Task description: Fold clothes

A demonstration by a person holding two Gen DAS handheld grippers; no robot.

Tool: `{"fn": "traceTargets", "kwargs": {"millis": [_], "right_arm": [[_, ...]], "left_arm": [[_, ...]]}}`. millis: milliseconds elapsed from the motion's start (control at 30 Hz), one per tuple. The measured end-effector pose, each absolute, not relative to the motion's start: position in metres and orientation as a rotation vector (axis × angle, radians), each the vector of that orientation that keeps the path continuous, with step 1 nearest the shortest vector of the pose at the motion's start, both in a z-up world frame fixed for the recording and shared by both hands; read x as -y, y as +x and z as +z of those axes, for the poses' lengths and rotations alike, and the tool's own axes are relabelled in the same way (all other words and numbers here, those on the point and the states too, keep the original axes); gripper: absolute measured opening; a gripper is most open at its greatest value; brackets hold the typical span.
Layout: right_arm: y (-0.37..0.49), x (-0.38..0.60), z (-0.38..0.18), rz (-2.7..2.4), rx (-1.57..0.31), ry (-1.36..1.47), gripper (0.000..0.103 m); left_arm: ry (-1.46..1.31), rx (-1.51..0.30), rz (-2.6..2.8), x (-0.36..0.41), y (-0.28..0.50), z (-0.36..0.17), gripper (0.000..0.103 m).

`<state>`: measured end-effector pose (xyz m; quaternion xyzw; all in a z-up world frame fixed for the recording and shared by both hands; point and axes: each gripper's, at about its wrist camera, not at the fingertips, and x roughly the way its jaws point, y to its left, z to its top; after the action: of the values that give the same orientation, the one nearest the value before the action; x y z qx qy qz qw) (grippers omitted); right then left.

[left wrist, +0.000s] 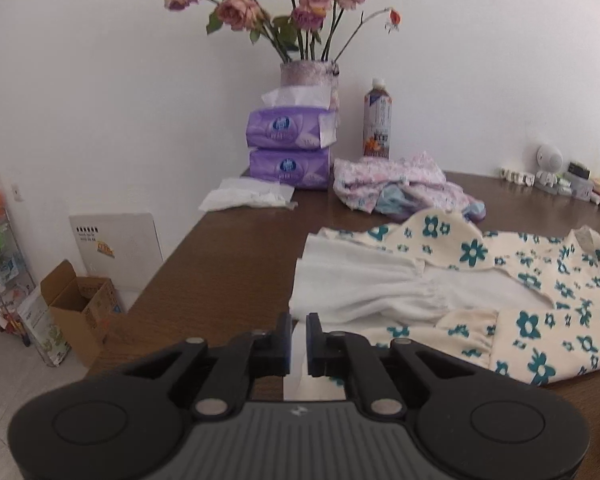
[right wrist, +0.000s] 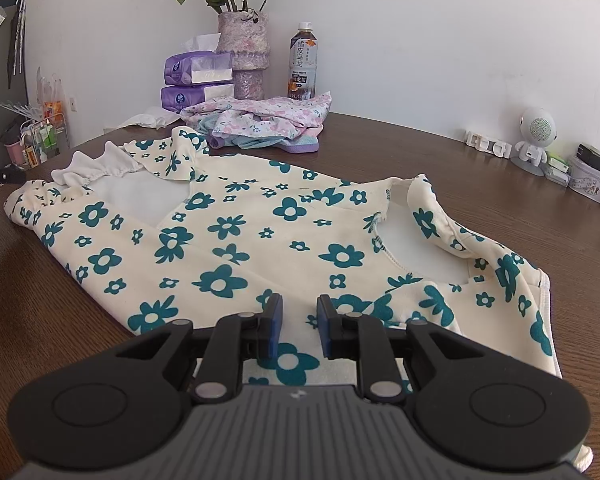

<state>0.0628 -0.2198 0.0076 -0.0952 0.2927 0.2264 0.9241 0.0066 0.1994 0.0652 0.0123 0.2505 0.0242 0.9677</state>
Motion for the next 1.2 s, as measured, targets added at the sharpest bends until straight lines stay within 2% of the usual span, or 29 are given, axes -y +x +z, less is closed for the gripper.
{"fn": "traceTargets", "kwargs": {"millis": [67, 133, 233, 467, 600, 633, 700, 733, 833, 933, 967, 1067, 1200], "right_arm": [[0.062, 0.218, 0.015, 0.479, -0.583, -0.189, 0.035], [0.060, 0.210, 0.025, 0.521, -0.550, -0.175, 0.035], [0.056, 0.183, 0.034, 0.618, -0.516, -0.189, 0.035], [0.053, 0.145, 0.018, 0.729, -0.598, -0.247, 0.031], [0.056, 0.148, 0.011, 0.719, -0.624, -0.230, 0.031], [0.056, 0.150, 0.013, 0.719, -0.624, -0.223, 0.031], [0.057, 0.158, 0.020, 0.717, -0.608, -0.207, 0.031], [0.059, 0.165, 0.026, 0.708, -0.592, -0.204, 0.031], [0.066, 0.187, 0.044, 0.655, -0.556, -0.206, 0.035], [0.084, 0.219, 0.063, 0.548, -0.546, -0.225, 0.045], [0.093, 0.231, 0.069, 0.516, -0.545, -0.224, 0.053], [0.119, 0.262, 0.083, 0.454, -0.556, -0.209, 0.061], [0.158, 0.279, 0.078, 0.444, -0.614, -0.200, 0.061]], "left_arm": [[0.046, -0.472, -0.019, -0.187, 0.001, 0.076, 0.008], [0.061, -0.477, -0.117, -0.171, 0.002, 0.077, 0.012], [0.062, -0.506, -0.241, -0.146, 0.006, 0.068, 0.012], [0.039, -0.606, -0.291, -0.130, 0.016, 0.032, 0.014], [0.015, -0.616, -0.301, -0.136, 0.017, 0.029, 0.015], [0.027, -0.603, -0.305, -0.135, 0.017, 0.034, 0.018], [0.052, -0.572, -0.316, -0.133, 0.018, 0.045, 0.034], [0.064, -0.547, -0.324, -0.132, 0.019, 0.054, 0.049], [0.100, -0.473, -0.342, -0.128, 0.026, 0.083, 0.071], [0.077, -0.442, -0.391, -0.127, 0.045, 0.111, 0.086], [0.066, -0.444, -0.412, -0.126, 0.054, 0.119, 0.092], [0.054, -0.489, -0.454, -0.118, 0.087, 0.133, 0.094], [0.074, -0.569, -0.454, -0.102, 0.132, 0.133, 0.094]]}}
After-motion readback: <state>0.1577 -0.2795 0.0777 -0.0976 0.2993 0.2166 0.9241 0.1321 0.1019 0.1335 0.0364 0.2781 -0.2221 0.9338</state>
